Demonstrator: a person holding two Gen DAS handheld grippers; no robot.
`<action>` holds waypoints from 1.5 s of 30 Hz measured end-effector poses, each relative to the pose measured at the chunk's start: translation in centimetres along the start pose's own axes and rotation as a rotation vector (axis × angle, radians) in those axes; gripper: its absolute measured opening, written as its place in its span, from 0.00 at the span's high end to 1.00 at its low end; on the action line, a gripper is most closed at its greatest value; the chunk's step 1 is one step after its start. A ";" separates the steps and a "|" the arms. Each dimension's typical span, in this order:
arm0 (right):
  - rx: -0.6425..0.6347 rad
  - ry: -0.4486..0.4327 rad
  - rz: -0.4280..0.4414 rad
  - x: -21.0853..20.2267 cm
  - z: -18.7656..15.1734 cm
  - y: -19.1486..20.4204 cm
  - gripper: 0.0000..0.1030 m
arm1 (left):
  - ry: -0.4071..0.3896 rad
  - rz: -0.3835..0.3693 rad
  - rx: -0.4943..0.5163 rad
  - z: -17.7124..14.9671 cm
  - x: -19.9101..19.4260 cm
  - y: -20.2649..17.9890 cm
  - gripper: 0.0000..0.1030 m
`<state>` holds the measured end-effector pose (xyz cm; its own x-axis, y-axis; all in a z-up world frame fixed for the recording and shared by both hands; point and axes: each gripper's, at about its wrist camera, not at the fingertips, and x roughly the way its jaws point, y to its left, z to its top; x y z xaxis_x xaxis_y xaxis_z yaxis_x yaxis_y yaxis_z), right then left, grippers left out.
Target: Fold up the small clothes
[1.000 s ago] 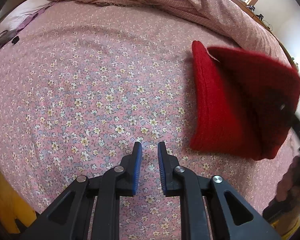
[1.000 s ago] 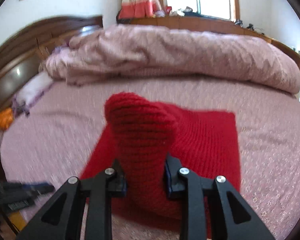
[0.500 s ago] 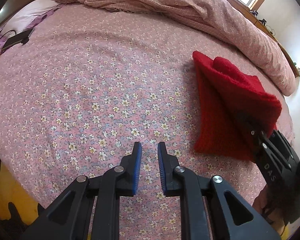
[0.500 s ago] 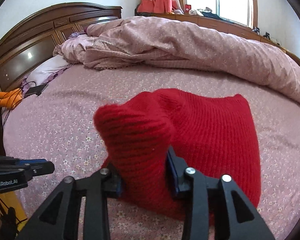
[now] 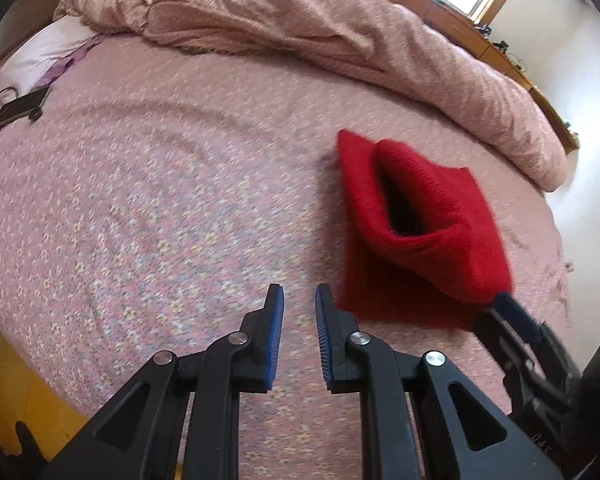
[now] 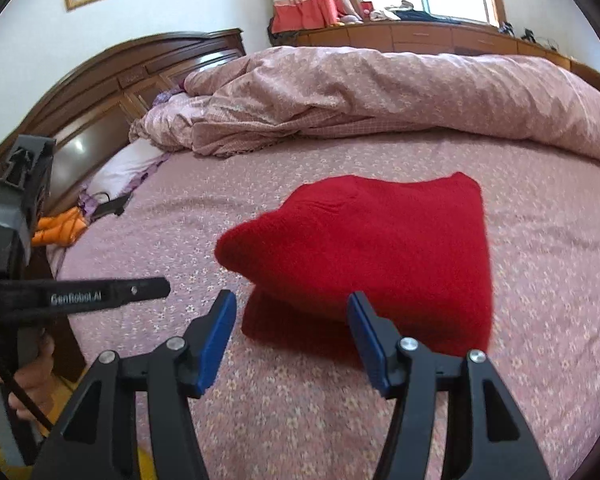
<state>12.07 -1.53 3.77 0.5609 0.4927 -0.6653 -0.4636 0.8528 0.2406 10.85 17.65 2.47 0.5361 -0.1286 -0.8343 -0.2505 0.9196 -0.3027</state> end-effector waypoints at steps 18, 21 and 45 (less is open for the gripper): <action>0.392 -0.010 -0.013 -2.5 -3.1 -12.0 0.40 | -0.001 -0.139 0.123 4.0 2.0 -9.1 0.91; 0.457 -0.010 0.010 -2.3 -3.5 -13.6 0.40 | 0.008 -0.117 0.127 4.2 3.2 -9.4 0.91; 0.509 0.024 0.105 3.7 -0.9 -16.2 0.36 | -0.089 -0.065 0.202 1.6 4.6 -8.9 0.94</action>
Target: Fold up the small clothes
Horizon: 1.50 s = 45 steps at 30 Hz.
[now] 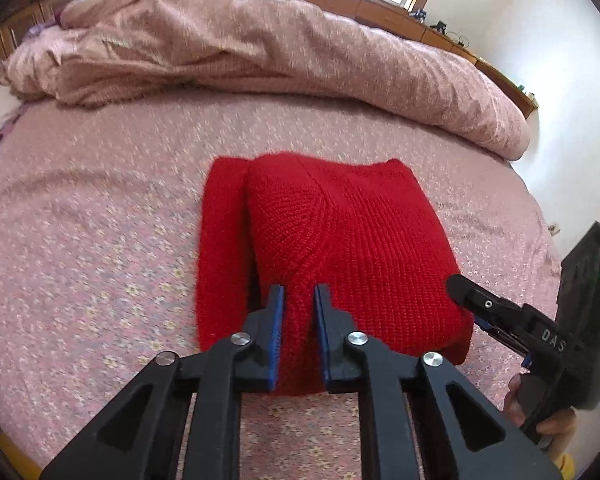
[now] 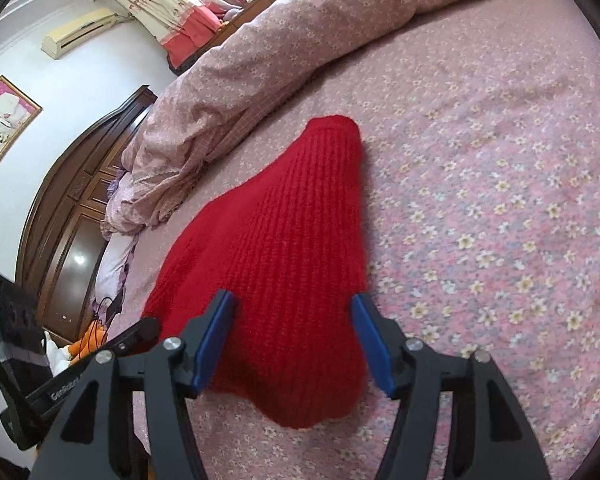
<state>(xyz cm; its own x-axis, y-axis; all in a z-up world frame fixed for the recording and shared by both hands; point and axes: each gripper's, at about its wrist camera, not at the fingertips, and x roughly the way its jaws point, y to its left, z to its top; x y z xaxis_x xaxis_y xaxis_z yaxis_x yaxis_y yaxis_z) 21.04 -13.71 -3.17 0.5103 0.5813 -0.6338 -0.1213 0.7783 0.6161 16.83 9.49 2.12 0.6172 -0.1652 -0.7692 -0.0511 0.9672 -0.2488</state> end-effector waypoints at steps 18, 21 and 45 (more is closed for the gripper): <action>-0.346 0.054 -0.121 2.1 -1.5 7.4 0.30 | 0.021 -0.042 -0.187 -2.0 0.5 6.7 0.86; -0.300 0.048 -0.118 1.5 -1.1 6.6 0.22 | 0.036 -0.077 -0.240 -1.5 0.3 7.0 0.81; 0.091 0.201 0.144 6.4 -0.2 -1.7 0.00 | 0.093 -0.236 -0.337 -0.5 5.5 8.7 0.46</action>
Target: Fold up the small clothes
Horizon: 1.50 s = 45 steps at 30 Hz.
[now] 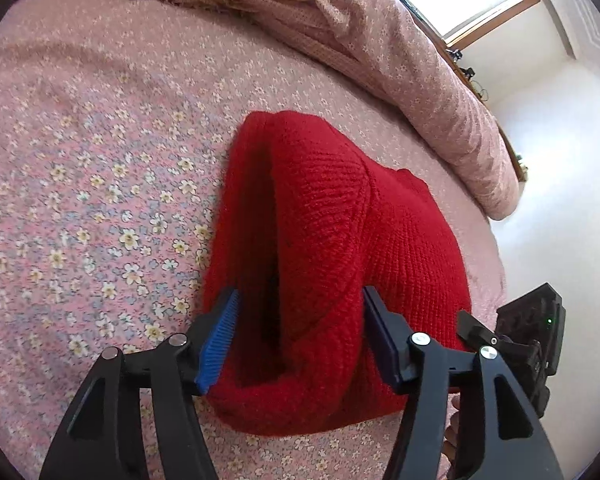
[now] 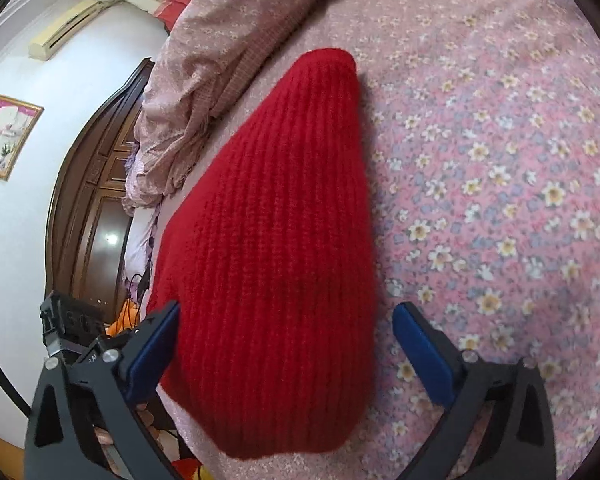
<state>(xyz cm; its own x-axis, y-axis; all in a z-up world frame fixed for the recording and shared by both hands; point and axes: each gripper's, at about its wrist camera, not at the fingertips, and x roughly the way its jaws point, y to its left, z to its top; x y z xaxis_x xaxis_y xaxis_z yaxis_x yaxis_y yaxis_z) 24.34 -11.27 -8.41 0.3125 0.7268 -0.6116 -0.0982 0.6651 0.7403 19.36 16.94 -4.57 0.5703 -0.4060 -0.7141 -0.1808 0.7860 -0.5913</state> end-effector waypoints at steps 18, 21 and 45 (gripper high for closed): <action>-0.117 -0.040 0.030 2.0 -0.3 4.5 0.23 | 0.027 -0.157 -0.033 -0.3 -0.8 1.0 0.66; -0.114 -0.059 0.060 0.9 -0.5 5.1 0.27 | 0.028 -0.150 0.006 -0.7 -1.4 0.4 0.68; -0.063 -0.082 0.031 -13.6 -12.1 2.4 0.30 | 0.160 -0.193 0.190 -14.2 -6.2 -7.3 0.71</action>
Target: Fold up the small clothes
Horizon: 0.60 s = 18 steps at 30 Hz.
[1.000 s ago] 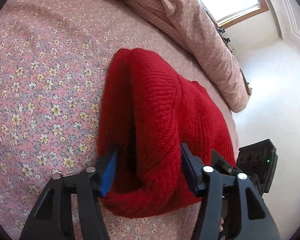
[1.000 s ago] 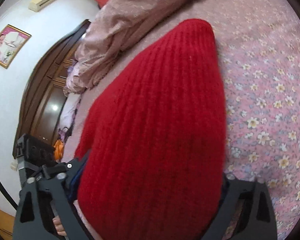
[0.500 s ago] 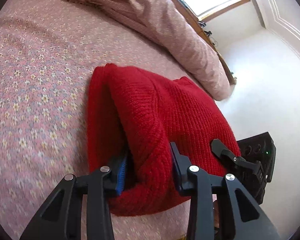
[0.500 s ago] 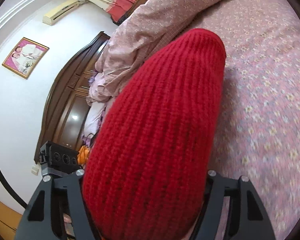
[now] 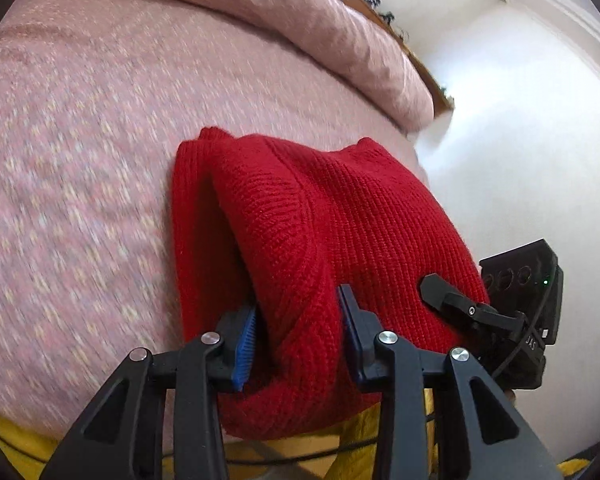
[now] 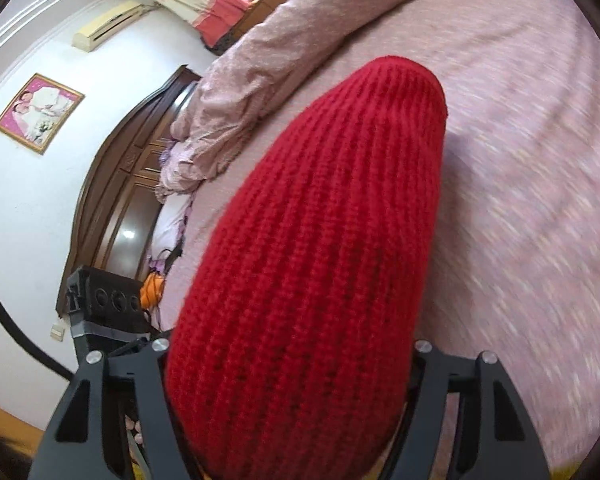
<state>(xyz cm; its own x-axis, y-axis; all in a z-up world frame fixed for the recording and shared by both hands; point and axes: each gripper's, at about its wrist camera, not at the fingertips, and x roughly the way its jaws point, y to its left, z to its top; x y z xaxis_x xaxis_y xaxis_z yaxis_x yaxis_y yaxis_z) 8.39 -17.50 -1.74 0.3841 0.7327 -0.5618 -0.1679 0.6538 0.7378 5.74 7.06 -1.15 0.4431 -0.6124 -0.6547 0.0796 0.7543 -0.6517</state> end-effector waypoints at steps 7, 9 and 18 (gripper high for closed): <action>0.010 0.005 -0.156 -0.1 -3.3 -3.6 0.25 | 0.032 0.117 0.034 -2.7 2.1 -1.0 0.71; 0.024 -0.010 -0.164 -0.2 -3.8 -4.3 0.21 | 0.029 0.132 0.034 -3.0 2.0 -1.4 0.71; -0.027 -0.013 -0.241 -3.1 -4.7 -3.1 0.21 | -0.019 0.200 0.074 -3.3 -0.2 -3.8 0.71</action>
<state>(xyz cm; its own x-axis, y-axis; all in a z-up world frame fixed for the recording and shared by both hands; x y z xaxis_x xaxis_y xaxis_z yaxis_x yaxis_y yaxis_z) 3.48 -20.95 -4.01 0.4274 0.5529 -0.7153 -0.0940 0.8141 0.5731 2.38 3.56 0.22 0.4731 -0.4446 -0.7606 0.0530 0.8761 -0.4792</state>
